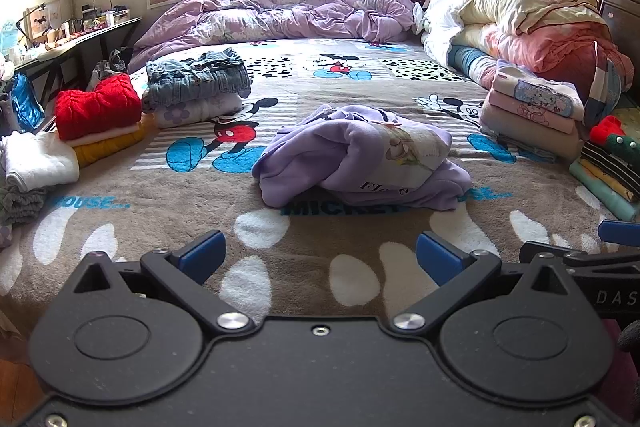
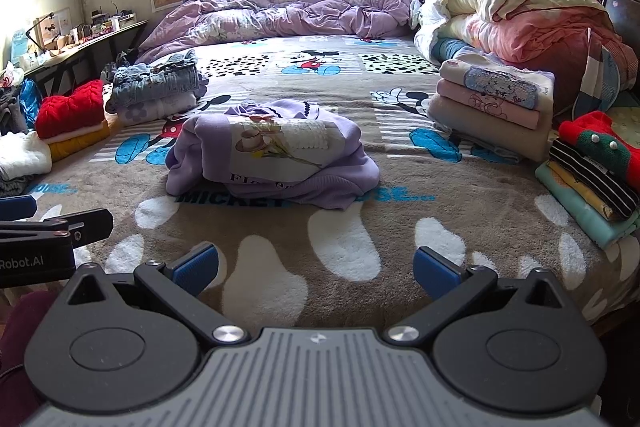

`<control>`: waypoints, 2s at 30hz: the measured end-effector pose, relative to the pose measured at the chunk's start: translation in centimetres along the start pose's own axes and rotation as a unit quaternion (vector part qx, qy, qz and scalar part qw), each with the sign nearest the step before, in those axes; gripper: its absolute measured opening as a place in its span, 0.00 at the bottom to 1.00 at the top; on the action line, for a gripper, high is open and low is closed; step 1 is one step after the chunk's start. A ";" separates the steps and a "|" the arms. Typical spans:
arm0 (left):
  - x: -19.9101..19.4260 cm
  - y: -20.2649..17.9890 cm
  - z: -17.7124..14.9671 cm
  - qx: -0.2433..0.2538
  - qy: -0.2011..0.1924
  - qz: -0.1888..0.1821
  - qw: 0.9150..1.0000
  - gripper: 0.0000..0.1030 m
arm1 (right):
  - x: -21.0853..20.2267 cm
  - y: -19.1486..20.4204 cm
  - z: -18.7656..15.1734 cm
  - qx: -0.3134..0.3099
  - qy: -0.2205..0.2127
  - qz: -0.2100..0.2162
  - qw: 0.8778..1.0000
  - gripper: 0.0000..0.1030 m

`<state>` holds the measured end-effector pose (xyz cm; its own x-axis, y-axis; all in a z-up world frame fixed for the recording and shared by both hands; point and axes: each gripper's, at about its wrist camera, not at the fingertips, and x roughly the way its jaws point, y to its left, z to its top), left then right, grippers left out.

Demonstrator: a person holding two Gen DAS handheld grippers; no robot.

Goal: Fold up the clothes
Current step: 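Lower both grippers onto the lavender sweatshirt and grasp its edge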

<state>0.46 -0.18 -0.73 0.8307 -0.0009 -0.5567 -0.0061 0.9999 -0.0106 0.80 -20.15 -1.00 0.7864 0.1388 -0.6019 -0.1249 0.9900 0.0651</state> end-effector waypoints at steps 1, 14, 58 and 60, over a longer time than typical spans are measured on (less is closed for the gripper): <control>0.0 0.1 0.0 0.000 0.000 0.000 1.000 1.00 | 0.0 0.0 0.0 0.000 0.000 0.001 1.000 1.00; 1.4 2.6 1.5 -0.055 0.023 -0.039 0.997 1.00 | 0.4 -2.7 1.8 0.066 -0.015 0.118 0.991 1.00; 23.6 12.6 5.7 -0.336 0.089 -0.173 0.921 0.99 | 25.2 -7.9 17.2 0.002 0.049 0.248 0.967 0.90; 24.3 13.1 5.6 -0.362 0.090 -0.187 0.909 0.99 | 26.8 -8.0 18.2 -0.005 0.056 0.251 0.966 0.88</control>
<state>23.63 12.97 -9.74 0.7458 -0.4059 -0.5283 -0.1619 0.6587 -0.7347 33.89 -23.87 -3.19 0.5547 0.5973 -0.5793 -0.4795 0.7984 0.3641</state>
